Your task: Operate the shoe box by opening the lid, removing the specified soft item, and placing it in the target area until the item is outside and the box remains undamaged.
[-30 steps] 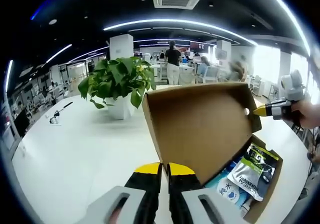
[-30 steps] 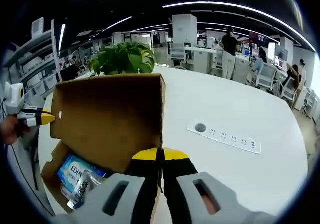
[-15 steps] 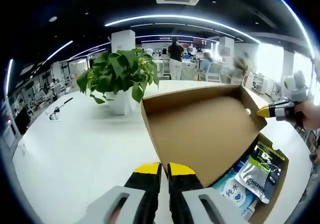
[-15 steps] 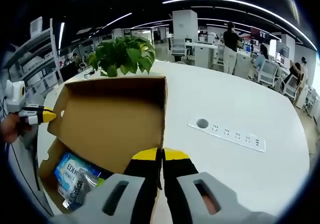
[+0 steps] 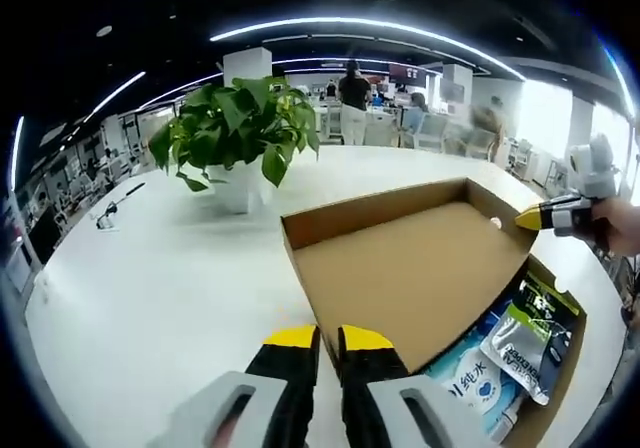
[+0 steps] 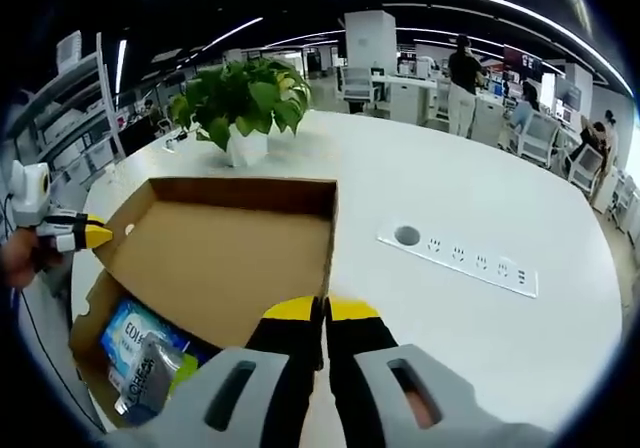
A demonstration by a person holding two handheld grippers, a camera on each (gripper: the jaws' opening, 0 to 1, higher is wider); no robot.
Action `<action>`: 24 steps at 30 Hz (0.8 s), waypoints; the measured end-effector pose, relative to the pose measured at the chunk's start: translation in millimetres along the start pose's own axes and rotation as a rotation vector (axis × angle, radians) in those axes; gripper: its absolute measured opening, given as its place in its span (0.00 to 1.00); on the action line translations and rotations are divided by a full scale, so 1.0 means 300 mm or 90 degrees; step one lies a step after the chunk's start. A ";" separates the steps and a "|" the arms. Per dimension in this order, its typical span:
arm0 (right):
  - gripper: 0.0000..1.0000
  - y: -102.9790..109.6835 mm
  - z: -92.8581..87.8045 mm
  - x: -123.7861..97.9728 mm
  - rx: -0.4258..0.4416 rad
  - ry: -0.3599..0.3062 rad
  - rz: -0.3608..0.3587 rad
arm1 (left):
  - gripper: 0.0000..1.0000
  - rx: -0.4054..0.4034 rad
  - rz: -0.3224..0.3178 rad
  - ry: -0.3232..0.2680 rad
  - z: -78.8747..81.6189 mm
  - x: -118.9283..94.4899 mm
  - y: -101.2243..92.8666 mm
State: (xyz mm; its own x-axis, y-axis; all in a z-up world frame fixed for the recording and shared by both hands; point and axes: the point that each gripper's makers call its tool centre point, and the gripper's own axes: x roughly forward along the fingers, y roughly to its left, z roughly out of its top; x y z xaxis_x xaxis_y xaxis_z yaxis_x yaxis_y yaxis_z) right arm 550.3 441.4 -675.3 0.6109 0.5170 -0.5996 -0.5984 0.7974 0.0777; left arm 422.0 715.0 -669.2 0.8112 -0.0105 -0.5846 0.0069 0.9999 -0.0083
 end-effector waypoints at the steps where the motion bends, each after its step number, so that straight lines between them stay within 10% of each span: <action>1: 0.01 -0.002 -0.003 0.001 0.000 0.003 0.000 | 0.07 -0.001 0.000 0.001 -0.004 0.001 -0.002; 24: 0.03 -0.010 -0.045 0.037 0.015 0.028 -0.002 | 0.10 -0.016 0.004 0.029 -0.041 0.020 -0.019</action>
State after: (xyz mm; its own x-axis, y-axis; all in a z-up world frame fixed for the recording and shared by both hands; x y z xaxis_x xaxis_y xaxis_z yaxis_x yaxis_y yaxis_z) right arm 551.9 440.5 -692.8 0.5889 0.5014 -0.6338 -0.5843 0.8060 0.0948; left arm 419.6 709.1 -682.6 0.7838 -0.0045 -0.6210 -0.0131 0.9996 -0.0237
